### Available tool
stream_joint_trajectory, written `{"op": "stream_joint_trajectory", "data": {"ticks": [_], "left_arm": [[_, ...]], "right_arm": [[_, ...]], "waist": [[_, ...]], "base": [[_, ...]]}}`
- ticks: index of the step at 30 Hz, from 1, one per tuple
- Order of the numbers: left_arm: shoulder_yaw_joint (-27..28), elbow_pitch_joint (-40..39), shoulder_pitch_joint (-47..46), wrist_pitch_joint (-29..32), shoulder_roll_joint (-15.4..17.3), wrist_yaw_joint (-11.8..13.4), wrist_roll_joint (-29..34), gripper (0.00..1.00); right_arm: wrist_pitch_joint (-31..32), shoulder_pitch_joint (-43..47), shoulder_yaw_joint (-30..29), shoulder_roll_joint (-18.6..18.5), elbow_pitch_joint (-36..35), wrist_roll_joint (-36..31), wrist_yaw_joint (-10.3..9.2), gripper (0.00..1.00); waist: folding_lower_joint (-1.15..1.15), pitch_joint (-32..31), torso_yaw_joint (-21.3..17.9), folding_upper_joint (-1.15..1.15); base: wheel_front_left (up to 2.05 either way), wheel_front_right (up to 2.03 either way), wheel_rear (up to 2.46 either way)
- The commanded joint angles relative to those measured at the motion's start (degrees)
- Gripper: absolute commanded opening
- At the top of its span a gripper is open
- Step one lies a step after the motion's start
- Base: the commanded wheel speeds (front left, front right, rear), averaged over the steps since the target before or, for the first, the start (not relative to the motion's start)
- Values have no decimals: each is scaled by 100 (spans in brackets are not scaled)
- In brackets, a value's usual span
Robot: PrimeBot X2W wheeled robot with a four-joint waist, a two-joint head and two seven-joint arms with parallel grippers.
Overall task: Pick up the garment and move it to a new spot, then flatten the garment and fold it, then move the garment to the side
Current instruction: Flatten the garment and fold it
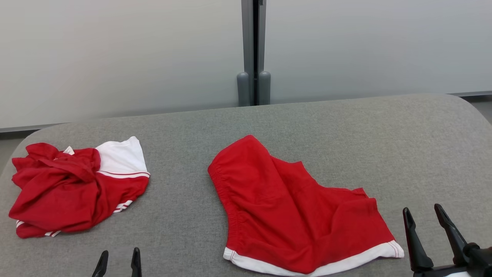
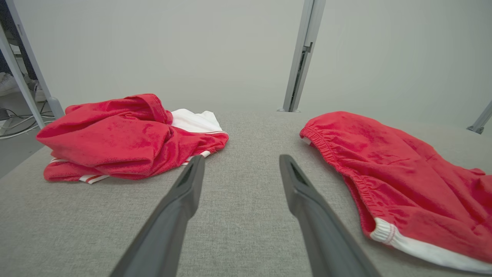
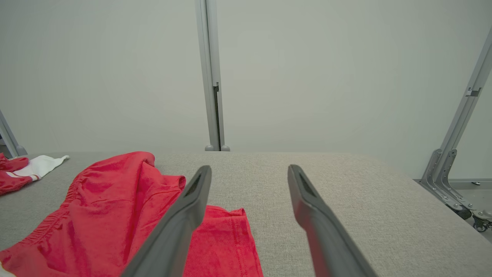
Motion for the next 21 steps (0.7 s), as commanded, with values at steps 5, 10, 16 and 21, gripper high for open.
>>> {"op": "stream_joint_trajectory", "data": {"ticks": [5, 10, 16, 21], "left_arm": [[481, 124, 114, -1, -226, -518, 273, 100], [831, 228, 92, -1, -419, -888, 494, 100], [714, 330, -3, -1, -557, -1217, 666, 100], [195, 613, -123, 44, -505, -1366, 716, 100]], "right_arm": [[-1, 6, 5, 19, 212, -36, 1, 100], [0, -9, 28, 62, 289, 0, 1, 100], [0, -23, 51, 40, 595, 58, 1, 100], [339, -258, 124, -127, 1184, -12, 1, 100]], "waist": [[0, -82, 142, 0], [0, -102, 164, 0], [0, -58, 72, 0], [0, 28, -32, 0]], "base": [[0, 0, 0], [0, 0, 0], [0, 0, 0], [0, 0, 0]]}}
